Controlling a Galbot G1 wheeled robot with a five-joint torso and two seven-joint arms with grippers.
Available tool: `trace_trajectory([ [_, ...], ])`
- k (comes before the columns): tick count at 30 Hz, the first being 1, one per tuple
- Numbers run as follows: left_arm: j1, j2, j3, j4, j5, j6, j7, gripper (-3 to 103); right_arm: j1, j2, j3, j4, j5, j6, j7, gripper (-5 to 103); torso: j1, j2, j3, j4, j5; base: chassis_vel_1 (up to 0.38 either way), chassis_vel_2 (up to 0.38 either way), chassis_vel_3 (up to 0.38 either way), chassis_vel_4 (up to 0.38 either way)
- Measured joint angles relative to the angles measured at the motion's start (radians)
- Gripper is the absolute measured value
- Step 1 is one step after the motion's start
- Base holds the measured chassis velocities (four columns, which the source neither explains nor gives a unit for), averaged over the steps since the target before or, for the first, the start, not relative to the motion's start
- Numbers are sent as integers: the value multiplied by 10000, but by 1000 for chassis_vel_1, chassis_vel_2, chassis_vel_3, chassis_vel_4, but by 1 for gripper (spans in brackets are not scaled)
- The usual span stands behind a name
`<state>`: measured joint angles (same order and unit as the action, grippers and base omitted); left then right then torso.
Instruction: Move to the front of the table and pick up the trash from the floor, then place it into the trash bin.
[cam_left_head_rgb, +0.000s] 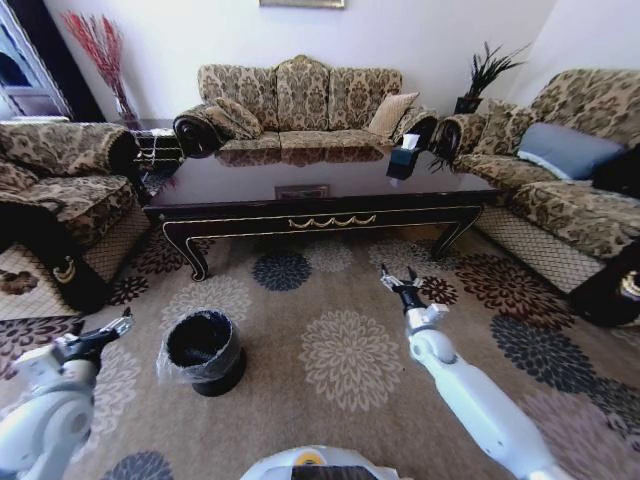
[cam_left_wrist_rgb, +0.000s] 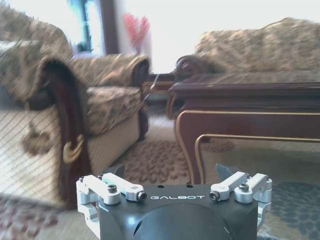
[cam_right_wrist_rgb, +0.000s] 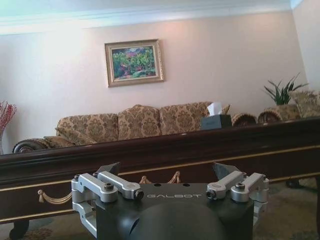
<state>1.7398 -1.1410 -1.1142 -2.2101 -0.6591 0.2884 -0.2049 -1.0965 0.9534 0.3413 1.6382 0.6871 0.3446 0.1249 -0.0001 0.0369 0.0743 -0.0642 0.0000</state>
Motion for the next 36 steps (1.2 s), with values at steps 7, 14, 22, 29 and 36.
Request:
trace_trajectory([
  [7,518,-1263,-721,277,3366,-2696,2646,100,-2551,128,2008,1517,-650,98,-839,100,-1,0,-1,-4,0,0,0,0,0],
  [14,709,-1570,-1411,73,2977,-3202,2835,100,-3887,413,3118,2459,-1355,189,-1301,100,-1,-1,0,-2,2,0,0,0,0],
  [22,805,-1693,-1395,-149,2786,-3314,2898,100,-3830,762,3073,2964,-1553,-607,-598,100,-1,-2,0,1,1,0,0,0,0],
  [29,900,-1703,-959,-99,2928,-3357,2960,100,-3753,1028,2919,2704,-1775,-625,-816,100,0,-2,1,-1,0,0,0,0,0],
  [36,960,-1746,-806,-516,2876,-3109,2884,100,-3811,1147,2920,2601,-1821,-440,-1035,100,0,-2,1,-2,0,0,0,0,0],
])
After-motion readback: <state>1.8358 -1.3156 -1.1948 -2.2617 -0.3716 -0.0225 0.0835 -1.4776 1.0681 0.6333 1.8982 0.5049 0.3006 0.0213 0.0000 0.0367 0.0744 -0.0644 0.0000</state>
